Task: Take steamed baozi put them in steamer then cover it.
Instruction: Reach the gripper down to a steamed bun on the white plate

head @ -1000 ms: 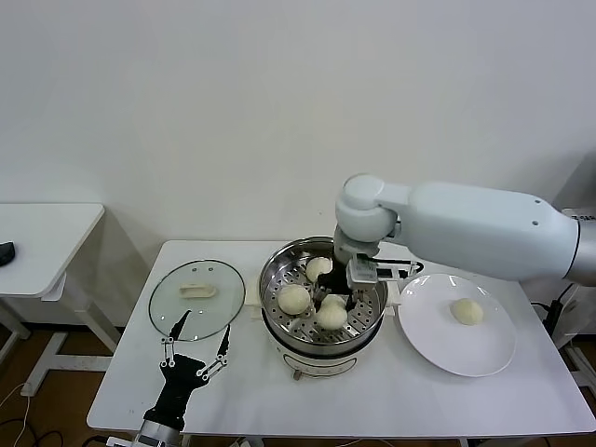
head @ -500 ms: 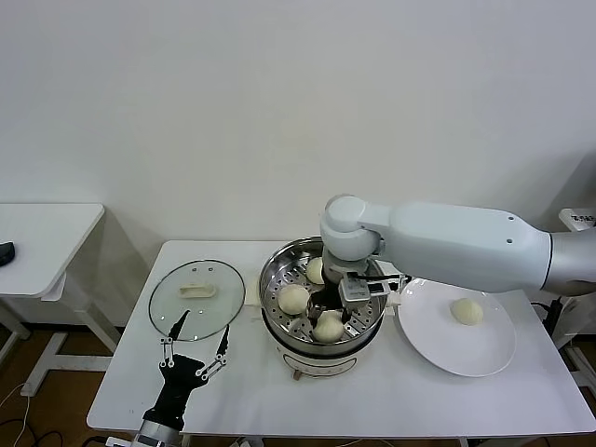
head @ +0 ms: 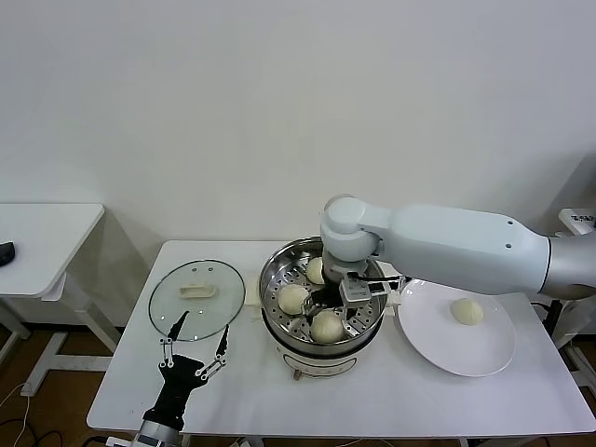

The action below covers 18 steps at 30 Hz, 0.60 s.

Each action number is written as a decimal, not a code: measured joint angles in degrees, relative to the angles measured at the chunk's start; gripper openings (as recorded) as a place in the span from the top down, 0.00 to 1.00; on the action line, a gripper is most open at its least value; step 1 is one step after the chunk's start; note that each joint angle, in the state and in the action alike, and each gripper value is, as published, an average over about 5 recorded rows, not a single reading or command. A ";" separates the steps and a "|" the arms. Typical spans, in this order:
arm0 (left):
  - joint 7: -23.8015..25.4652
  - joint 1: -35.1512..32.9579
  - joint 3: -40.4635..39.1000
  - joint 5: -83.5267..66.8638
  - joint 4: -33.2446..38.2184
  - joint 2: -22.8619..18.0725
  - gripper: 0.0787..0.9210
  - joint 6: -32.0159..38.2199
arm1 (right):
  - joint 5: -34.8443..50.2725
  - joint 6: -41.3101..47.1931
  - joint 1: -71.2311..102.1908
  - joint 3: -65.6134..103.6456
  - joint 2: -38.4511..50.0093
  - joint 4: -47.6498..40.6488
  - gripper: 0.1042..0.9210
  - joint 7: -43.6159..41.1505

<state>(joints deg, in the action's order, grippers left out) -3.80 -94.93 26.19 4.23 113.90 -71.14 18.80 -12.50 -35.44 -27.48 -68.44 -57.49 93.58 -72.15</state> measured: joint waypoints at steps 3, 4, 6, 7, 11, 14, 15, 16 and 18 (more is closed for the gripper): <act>0.00 0.05 -0.06 0.00 0.00 -0.04 0.12 -0.10 | 1.08 1.06 -0.53 1.59 1.05 -0.52 0.12 -0.71; 0.00 0.07 -0.07 0.00 0.00 -0.04 0.12 -0.13 | 1.62 1.64 -0.79 2.14 1.51 -0.79 0.12 -1.02; 0.00 0.10 -0.10 0.01 0.01 -0.03 0.12 -0.17 | 3.09 3.27 -1.44 3.13 2.64 -1.46 0.12 -1.67; 0.00 0.12 -0.11 0.01 0.01 -0.01 0.12 -0.19 | 4.06 4.39 -1.83 3.60 3.32 -1.92 0.12 -1.98; 0.00 0.24 -0.28 0.02 0.01 0.13 0.12 -0.22 | 8.98 10.68 -3.47 5.30 6.54 -4.82 0.12 -3.11; 0.00 0.31 -0.46 0.04 0.05 0.21 0.12 -0.25 | 12.65 15.99 -4.25 6.21 9.05 -8.24 0.12 -3.74; 0.00 0.32 -0.52 0.05 0.07 0.22 0.12 -0.26 | 13.74 17.68 -4.37 6.49 9.89 -9.62 0.12 -3.88; 0.00 0.33 -0.58 0.05 0.10 0.23 0.12 -0.27 | 14.71 19.26 -4.43 6.75 10.69 -11.01 0.12 -3.97; 0.00 0.33 -0.65 0.06 0.12 0.25 0.12 -0.28 | 16.33 22.14 -4.34 7.30 12.32 -13.97 0.12 -4.07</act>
<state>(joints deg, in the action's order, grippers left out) -3.80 -94.60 25.54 4.29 114.02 -70.89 18.52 3.83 -13.30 -31.83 -61.14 -45.17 79.61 -76.22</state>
